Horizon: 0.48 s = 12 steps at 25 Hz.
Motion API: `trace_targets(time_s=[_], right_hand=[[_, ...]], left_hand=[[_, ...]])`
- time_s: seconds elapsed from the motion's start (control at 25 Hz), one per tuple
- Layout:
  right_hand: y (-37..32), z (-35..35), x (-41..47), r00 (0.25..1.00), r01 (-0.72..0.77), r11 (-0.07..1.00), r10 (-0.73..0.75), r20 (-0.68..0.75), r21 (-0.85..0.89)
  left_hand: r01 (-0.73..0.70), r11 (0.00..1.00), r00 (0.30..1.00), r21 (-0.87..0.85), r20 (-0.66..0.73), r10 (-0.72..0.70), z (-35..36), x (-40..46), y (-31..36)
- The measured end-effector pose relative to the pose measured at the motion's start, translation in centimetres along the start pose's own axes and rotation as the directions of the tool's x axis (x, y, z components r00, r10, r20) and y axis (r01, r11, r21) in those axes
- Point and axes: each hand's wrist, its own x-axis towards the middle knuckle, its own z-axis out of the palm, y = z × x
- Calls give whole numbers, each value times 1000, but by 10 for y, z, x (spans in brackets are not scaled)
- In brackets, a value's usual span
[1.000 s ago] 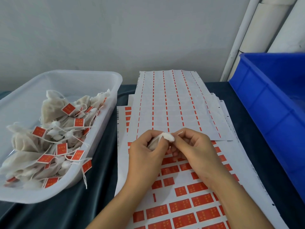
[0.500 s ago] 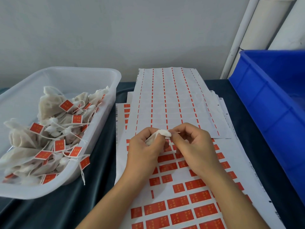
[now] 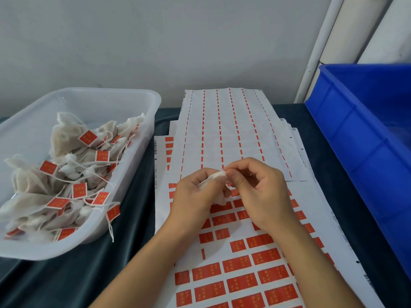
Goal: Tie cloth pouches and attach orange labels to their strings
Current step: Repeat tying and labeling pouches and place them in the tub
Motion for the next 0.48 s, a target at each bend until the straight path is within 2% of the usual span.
trace_targets(time_s=[0.12, 0.24, 0.36, 0.48], right_hand=[[-1, 2, -2, 998, 51, 999, -51, -37, 10], [-1, 0, -4, 983, 157, 985, -163, -86, -74], [3, 0, -5, 965, 245, 956, -256, -50, -161], [5, 2, -7, 965, 257, 950, -261, 1, -176]], left_hand=[[30, 995, 997, -91, 73, -23, -5, 0, 3], [44, 991, 995, -130, 95, -31, -7, 0, 3], [60, 985, 994, -164, 97, -44, -8, 1, 3], [86, 978, 993, -191, 98, -68, -10, 3, 2]])
